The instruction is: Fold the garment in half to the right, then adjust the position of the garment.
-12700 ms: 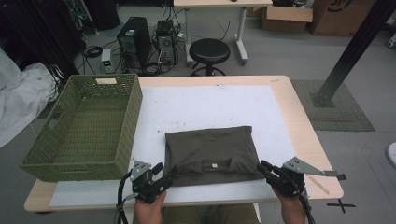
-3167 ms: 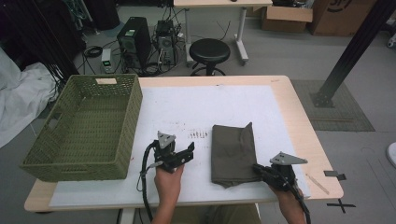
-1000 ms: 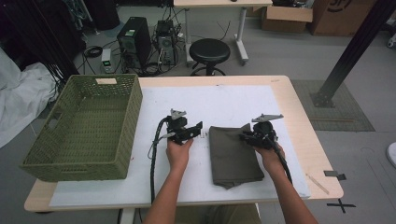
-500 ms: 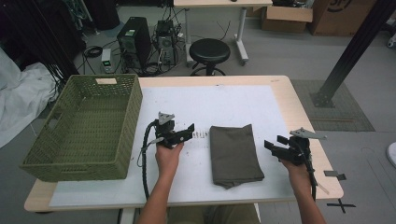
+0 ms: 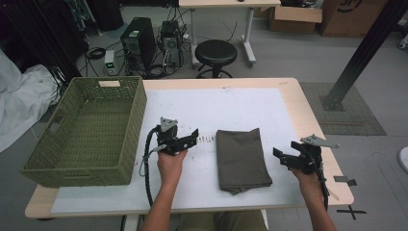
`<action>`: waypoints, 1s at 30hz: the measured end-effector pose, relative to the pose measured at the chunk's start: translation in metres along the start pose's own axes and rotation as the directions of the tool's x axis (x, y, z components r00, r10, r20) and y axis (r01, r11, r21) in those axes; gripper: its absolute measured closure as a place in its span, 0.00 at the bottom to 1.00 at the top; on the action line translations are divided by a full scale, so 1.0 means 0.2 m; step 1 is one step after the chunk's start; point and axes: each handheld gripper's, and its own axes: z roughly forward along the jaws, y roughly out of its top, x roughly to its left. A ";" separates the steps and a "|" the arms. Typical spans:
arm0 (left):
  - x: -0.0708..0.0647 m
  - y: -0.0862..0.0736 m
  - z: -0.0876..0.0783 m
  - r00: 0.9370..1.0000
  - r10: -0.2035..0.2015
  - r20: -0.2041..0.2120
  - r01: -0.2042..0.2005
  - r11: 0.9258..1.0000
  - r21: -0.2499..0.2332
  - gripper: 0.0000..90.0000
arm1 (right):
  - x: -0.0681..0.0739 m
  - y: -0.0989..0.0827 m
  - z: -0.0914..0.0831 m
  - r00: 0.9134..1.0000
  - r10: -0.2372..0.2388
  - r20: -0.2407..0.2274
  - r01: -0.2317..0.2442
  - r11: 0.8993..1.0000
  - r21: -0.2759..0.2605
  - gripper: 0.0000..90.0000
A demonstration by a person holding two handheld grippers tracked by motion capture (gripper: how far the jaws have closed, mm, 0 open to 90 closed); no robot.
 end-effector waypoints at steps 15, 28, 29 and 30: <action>-0.23 -0.08 0.13 0.988 0.025 0.151 -0.050 0.986 0.162 0.27 | 0.02 -0.02 -0.05 1.000 -0.003 0.011 0.003 1.000 -0.028 0.18; -0.39 -0.17 0.29 0.989 -0.046 0.138 0.004 0.959 0.284 0.76 | 0.02 -0.05 -0.05 1.000 -0.013 0.009 0.013 1.000 -0.021 0.19; -0.38 -0.17 0.29 0.985 -0.081 0.155 0.033 0.956 0.290 0.82 | 0.02 -0.05 -0.04 1.000 -0.012 0.009 0.012 1.000 -0.019 0.19; -0.36 -0.17 0.30 0.979 -0.111 0.170 0.058 0.955 0.290 0.88 | 0.02 -0.05 -0.04 1.000 -0.012 0.009 0.012 1.000 -0.016 0.19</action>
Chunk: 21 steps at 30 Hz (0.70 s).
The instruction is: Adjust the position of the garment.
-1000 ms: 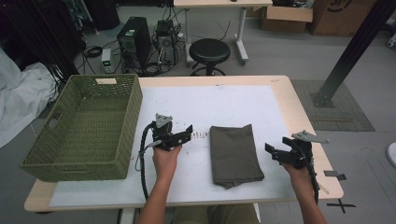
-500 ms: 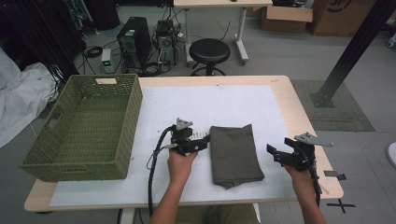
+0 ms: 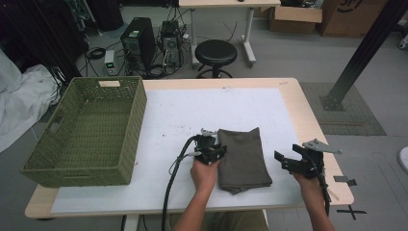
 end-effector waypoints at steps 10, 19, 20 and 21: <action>0.21 0.02 -0.16 0.995 -0.096 0.024 0.098 0.987 -0.126 0.96 | 0.02 -0.01 0.02 1.000 -0.004 -0.008 0.004 1.000 0.010 0.19; 0.49 0.07 -0.31 0.982 -0.178 -0.067 0.163 0.969 -0.186 0.96 | 0.09 0.00 0.07 0.999 -0.012 -0.031 0.012 1.000 0.015 0.21; 0.50 0.07 -0.32 0.982 -0.170 -0.076 0.154 0.970 -0.186 0.96 | 0.10 0.00 0.08 0.999 -0.008 -0.040 0.009 1.000 0.018 0.23; 0.52 0.08 -0.32 0.983 -0.168 -0.077 0.151 0.970 -0.190 0.95 | 0.11 0.00 0.08 0.999 -0.004 -0.051 0.005 1.000 0.018 0.26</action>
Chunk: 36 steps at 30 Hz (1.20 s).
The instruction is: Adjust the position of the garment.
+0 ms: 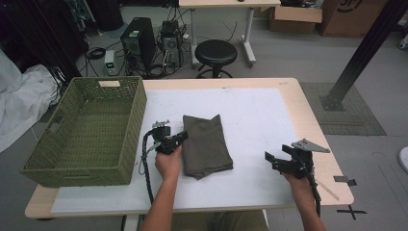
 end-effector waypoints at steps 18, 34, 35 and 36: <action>0.04 0.02 -0.10 0.995 0.021 -0.101 -0.029 0.997 -0.076 0.33 | 0.50 0.02 0.32 0.979 -0.052 -0.196 0.091 0.977 0.193 0.97; 0.03 0.02 -0.15 0.994 0.056 -0.094 -0.062 0.996 -0.068 0.33 | 0.43 0.43 0.88 0.945 -0.239 -0.225 0.276 0.949 0.152 0.82; 0.03 0.02 -0.15 0.994 0.056 -0.094 -0.063 0.996 -0.068 0.33 | 0.41 0.41 0.89 0.949 -0.223 -0.224 0.258 0.956 0.140 0.84; 0.03 0.02 -0.15 0.994 0.058 -0.095 -0.065 0.996 -0.068 0.33 | 0.40 0.41 0.89 0.953 -0.201 -0.226 0.236 0.961 0.142 0.84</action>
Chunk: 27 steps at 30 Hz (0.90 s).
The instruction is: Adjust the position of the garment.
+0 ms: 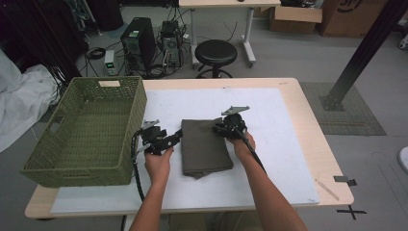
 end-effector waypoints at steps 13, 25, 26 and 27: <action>-0.04 0.00 -0.02 0.999 0.041 0.013 -0.041 0.999 -0.020 0.24 | -0.17 -0.40 -0.67 0.975 0.163 0.149 -0.131 0.971 -0.202 0.31; -0.09 0.01 -0.02 0.997 0.071 0.019 -0.070 0.997 -0.007 0.18 | -0.18 -0.54 -0.80 0.959 0.194 0.207 -0.146 0.963 -0.227 0.16; -0.09 0.01 -0.02 0.997 0.080 0.022 -0.079 0.997 -0.008 0.18 | -0.18 -0.54 -0.81 0.959 0.195 0.207 -0.146 0.962 -0.231 0.16; -0.08 0.01 -0.02 0.996 0.084 0.029 -0.083 0.996 -0.009 0.18 | -0.18 -0.54 -0.81 0.959 0.194 0.207 -0.145 0.962 -0.231 0.16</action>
